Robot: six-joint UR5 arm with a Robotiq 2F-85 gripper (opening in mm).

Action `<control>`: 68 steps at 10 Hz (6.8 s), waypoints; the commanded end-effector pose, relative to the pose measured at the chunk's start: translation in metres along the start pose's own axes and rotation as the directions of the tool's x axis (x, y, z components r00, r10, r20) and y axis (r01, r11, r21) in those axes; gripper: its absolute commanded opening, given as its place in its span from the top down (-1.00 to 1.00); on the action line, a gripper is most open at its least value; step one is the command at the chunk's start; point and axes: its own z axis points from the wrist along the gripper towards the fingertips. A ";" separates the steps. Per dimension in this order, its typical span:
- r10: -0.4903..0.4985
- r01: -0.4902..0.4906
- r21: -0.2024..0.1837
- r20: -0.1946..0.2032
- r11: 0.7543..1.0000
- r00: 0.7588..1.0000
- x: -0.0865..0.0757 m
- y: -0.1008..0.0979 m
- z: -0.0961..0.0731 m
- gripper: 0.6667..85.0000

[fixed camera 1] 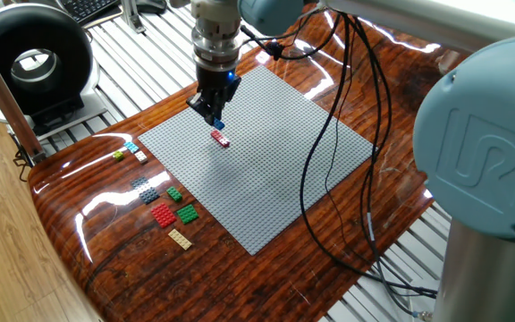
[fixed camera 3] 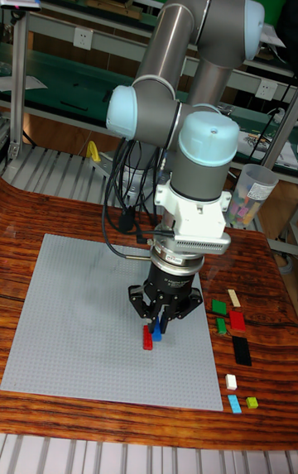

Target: Build with small Lego blocks

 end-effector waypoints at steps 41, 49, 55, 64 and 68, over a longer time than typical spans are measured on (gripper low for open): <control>0.085 -0.085 -0.005 0.006 0.996 0.996 0.013 -0.004 0.029 0.98; 0.092 -0.092 -0.020 0.011 0.996 0.996 0.013 -0.002 0.032 0.98; 0.085 -0.084 -0.032 0.022 0.996 0.996 0.015 -0.005 0.032 0.98; 0.071 -0.071 -0.018 0.013 0.997 0.997 0.015 -0.006 0.028 0.98; 0.068 -0.068 -0.020 0.011 0.998 0.998 0.012 -0.003 0.027 0.98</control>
